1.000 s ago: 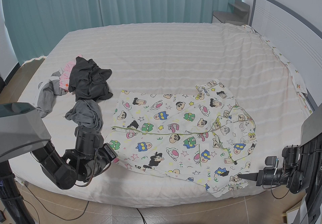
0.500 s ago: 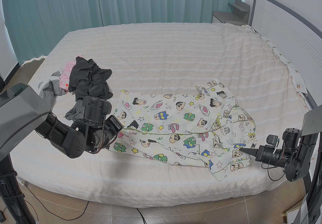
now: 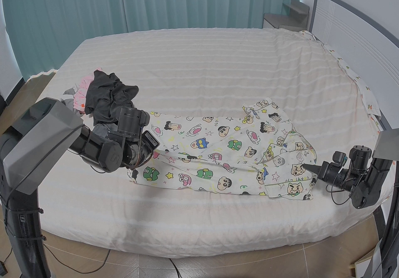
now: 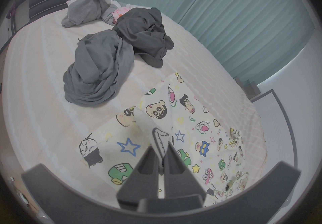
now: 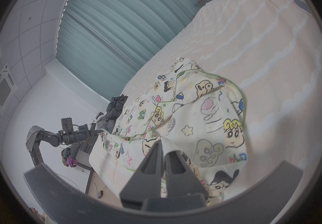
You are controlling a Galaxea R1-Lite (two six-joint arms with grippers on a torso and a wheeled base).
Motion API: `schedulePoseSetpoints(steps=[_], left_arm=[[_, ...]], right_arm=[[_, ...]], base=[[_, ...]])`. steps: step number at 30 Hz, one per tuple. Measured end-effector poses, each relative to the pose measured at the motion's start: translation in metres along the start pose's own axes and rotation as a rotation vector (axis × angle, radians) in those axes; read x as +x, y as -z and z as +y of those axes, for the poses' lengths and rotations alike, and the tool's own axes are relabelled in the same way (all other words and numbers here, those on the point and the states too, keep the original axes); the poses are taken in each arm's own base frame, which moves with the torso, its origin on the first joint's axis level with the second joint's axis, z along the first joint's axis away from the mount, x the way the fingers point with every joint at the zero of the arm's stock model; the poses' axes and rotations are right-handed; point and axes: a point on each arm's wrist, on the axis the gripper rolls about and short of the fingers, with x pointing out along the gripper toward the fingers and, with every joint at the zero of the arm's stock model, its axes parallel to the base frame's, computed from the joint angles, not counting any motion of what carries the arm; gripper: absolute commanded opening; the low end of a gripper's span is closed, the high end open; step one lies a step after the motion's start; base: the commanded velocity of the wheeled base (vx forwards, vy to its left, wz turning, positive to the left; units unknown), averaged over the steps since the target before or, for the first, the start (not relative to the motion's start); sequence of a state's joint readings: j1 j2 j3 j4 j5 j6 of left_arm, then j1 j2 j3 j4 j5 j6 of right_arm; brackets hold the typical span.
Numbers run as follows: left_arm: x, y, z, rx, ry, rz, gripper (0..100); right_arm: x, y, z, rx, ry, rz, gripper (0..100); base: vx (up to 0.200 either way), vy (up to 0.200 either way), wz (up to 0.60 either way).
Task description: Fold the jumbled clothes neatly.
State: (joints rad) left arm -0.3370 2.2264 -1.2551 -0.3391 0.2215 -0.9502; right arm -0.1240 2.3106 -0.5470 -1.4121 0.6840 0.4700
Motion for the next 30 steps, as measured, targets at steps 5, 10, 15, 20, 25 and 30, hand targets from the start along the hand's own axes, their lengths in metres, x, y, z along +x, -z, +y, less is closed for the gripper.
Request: schedulePoseSetpoints(steps=[5,10,15,20,25,30], left_arm=[[0.022,0.002,0.000,0.001,-0.023,0.012,0],[0.043,0.001,-0.002,-0.010,-0.011,0.015,0],[0.055,0.002,-0.001,-0.017,-0.006,0.019,0],[0.060,0.000,-0.003,-0.021,0.003,0.012,100],[0.062,0.000,-0.003,-0.023,0.005,0.009,100],[0.063,-0.005,0.000,-0.033,0.000,-0.001,100]], right_arm=[[0.005,-0.003,-0.007,-0.002,0.007,-0.013,0],[0.011,-0.007,-0.011,-0.007,0.006,-0.023,0],[0.014,-0.008,-0.014,-0.008,0.006,-0.024,0],[0.017,-0.009,-0.017,0.002,0.013,-0.015,100],[0.018,-0.010,-0.018,0.003,0.022,-0.018,100],[0.014,-0.013,-0.022,0.006,0.083,-0.054,100]], base=[[0.000,0.000,0.00],[0.000,0.000,0.00],[0.000,0.000,0.00],[0.000,0.000,0.00],[0.000,0.000,0.00],[0.000,0.000,0.00]])
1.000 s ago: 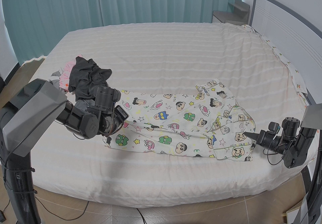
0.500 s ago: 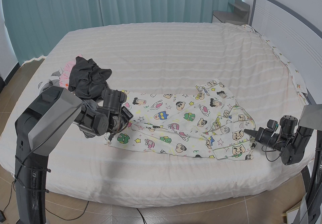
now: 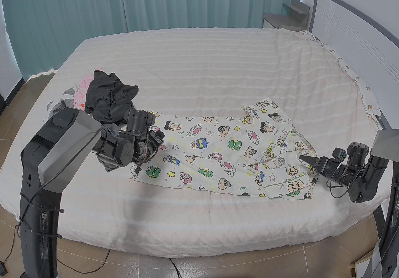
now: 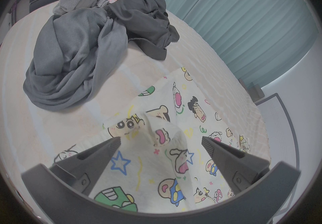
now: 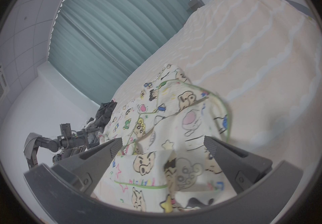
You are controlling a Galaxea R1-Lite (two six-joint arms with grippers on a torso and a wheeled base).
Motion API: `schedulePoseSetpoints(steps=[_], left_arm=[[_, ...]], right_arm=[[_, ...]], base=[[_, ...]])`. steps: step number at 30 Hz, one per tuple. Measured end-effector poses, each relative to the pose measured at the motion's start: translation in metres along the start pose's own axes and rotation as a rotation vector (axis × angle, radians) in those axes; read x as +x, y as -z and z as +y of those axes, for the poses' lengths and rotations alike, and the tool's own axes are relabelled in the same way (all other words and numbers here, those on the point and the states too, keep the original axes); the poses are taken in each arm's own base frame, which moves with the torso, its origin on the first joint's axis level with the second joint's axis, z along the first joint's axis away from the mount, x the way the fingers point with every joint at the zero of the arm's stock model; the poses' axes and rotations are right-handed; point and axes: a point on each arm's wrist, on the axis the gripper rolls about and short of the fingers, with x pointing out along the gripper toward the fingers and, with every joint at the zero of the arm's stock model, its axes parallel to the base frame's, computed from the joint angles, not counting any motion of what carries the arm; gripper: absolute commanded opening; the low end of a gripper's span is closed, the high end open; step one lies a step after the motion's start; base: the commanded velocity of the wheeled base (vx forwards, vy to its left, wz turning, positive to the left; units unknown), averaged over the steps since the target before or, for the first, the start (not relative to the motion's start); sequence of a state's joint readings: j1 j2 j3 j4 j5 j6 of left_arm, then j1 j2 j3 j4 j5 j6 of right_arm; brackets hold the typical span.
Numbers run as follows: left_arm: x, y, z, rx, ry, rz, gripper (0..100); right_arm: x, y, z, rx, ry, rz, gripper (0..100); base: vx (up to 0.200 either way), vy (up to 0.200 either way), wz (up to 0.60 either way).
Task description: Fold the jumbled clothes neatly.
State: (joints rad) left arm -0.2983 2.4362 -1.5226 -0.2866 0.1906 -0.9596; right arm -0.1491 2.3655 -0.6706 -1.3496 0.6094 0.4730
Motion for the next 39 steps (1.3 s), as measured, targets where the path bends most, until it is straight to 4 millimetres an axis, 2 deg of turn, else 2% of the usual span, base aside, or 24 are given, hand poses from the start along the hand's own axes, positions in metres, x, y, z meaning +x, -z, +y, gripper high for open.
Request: schedulePoseSetpoints(steps=[7,11,15,20,25,28,32,39], left_arm=[[-0.002,-0.019,0.007,-0.025,-0.011,-0.034,100],[-0.007,-0.032,0.010,-0.040,-0.018,-0.054,100],[-0.019,-0.046,0.016,-0.058,-0.036,-0.042,100],[-0.049,-0.056,0.031,-0.101,0.000,0.095,100],[-0.093,-0.058,0.060,-0.151,0.039,0.246,100],[-0.118,-0.054,0.075,-0.173,0.062,0.292,100],[-0.152,-0.044,0.094,-0.201,0.108,0.328,100],[-0.196,-0.033,0.104,-0.222,0.244,0.392,100]], right_arm=[[-0.017,-0.012,-0.008,0.051,0.071,-0.062,100],[-0.029,-0.016,-0.002,0.116,0.088,-0.085,100],[-0.042,-0.013,0.011,0.173,0.113,-0.089,100],[-0.048,-0.001,0.039,0.261,0.176,-0.106,100],[-0.048,0.023,0.075,0.338,0.197,-0.074,100],[-0.049,0.036,0.092,0.361,0.205,-0.048,100],[-0.050,0.058,0.115,0.404,0.233,-0.024,100],[-0.060,0.092,0.138,0.428,0.286,0.042,100]], base=[[0.000,0.000,0.00],[0.000,0.000,0.00],[0.000,0.000,0.00],[0.000,0.000,0.00],[0.000,0.000,0.00],[0.000,0.000,0.00],[0.200,0.000,0.00],[0.200,0.000,0.00]])
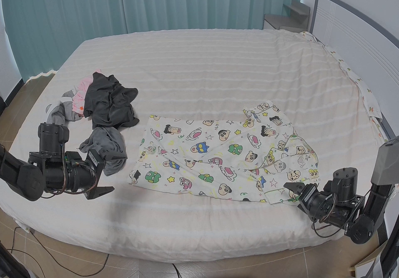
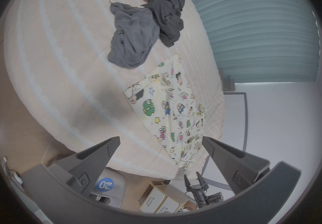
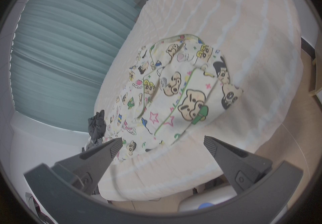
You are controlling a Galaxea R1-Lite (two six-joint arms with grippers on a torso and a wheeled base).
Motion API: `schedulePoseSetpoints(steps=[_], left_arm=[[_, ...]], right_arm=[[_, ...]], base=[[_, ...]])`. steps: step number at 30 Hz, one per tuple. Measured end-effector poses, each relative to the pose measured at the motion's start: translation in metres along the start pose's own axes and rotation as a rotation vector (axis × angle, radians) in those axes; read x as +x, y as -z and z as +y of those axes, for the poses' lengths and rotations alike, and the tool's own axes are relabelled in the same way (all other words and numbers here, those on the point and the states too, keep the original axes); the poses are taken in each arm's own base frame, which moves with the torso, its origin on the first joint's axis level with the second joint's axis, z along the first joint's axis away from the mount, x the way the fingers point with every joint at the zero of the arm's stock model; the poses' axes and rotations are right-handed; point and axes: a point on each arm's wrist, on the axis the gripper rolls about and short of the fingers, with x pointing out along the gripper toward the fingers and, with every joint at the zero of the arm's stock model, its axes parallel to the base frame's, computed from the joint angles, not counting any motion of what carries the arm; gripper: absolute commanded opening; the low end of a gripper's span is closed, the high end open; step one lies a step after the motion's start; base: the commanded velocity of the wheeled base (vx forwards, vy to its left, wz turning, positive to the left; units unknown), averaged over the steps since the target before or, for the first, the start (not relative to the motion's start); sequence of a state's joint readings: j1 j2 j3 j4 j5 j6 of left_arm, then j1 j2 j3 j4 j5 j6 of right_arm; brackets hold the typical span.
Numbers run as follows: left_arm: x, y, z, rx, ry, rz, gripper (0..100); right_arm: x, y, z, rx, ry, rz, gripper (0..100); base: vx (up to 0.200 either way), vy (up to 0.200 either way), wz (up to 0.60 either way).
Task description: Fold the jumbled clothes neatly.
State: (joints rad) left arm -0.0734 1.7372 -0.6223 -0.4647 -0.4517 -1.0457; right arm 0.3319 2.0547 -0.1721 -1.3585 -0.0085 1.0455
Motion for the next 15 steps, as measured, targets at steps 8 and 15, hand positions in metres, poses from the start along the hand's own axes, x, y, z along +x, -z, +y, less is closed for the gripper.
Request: schedulePoseSetpoints(steps=[8,15], left_arm=[[-0.013,0.013,-0.001,0.015,0.021,0.008,100],[-0.014,0.022,0.000,0.027,0.012,0.017,100]], right_arm=[[-0.006,0.022,-0.004,0.019,0.049,0.035,100],[0.004,0.034,-0.008,0.059,0.044,0.040,100]], base=[[0.025,0.000,0.00],[0.000,0.000,0.00]])
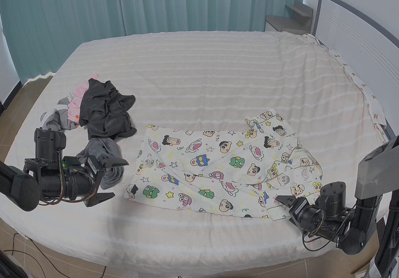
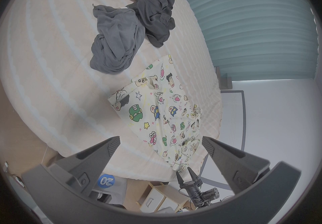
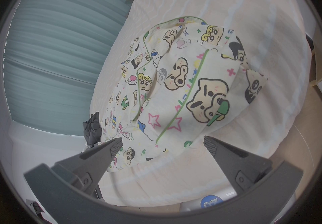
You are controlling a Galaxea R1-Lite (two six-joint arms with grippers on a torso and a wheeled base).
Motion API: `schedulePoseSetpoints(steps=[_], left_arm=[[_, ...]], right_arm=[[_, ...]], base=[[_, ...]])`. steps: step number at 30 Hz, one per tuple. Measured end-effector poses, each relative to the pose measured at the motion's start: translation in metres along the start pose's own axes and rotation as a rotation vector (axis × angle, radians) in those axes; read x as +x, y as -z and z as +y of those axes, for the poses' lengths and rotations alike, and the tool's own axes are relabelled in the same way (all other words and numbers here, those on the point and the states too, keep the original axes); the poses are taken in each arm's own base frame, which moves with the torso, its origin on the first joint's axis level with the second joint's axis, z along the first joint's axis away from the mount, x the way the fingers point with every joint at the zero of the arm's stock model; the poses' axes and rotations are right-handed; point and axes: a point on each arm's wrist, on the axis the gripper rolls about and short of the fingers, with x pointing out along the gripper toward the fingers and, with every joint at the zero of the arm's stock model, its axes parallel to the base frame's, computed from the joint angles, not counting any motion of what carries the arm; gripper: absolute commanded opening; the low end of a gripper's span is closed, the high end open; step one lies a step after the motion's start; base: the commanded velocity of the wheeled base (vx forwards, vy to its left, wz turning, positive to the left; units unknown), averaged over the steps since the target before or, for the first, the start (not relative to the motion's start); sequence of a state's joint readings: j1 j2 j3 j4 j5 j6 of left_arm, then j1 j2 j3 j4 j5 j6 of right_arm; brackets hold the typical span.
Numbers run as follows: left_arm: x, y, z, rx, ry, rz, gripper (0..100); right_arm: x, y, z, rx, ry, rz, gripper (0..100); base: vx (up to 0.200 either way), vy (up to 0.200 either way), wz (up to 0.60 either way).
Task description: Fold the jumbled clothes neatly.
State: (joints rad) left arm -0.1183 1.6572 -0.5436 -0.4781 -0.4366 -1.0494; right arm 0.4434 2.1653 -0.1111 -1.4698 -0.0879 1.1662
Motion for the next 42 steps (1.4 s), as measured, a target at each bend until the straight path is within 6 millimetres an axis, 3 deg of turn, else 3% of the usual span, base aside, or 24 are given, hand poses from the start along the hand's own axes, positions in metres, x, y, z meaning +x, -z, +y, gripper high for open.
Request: schedulePoseSetpoints(steps=[10,11,28,42], left_arm=[[0.000,0.005,0.000,0.005,-0.004,0.011,100],[0.000,0.005,0.000,0.005,-0.005,0.012,100],[0.001,0.005,0.001,0.003,-0.007,0.013,100],[0.001,0.006,0.002,0.001,-0.010,0.016,100]], right_arm=[[0.012,0.004,-0.008,0.007,0.008,-0.005,100],[0.013,0.003,-0.008,0.009,0.008,-0.010,0],[0.016,-0.002,-0.010,0.011,0.020,-0.049,0],[0.017,-0.016,0.018,-0.063,-0.052,-0.090,0]], base=[[0.000,0.000,0.00],[0.000,0.000,0.00],[0.000,0.000,0.00],[0.000,0.000,0.00]])
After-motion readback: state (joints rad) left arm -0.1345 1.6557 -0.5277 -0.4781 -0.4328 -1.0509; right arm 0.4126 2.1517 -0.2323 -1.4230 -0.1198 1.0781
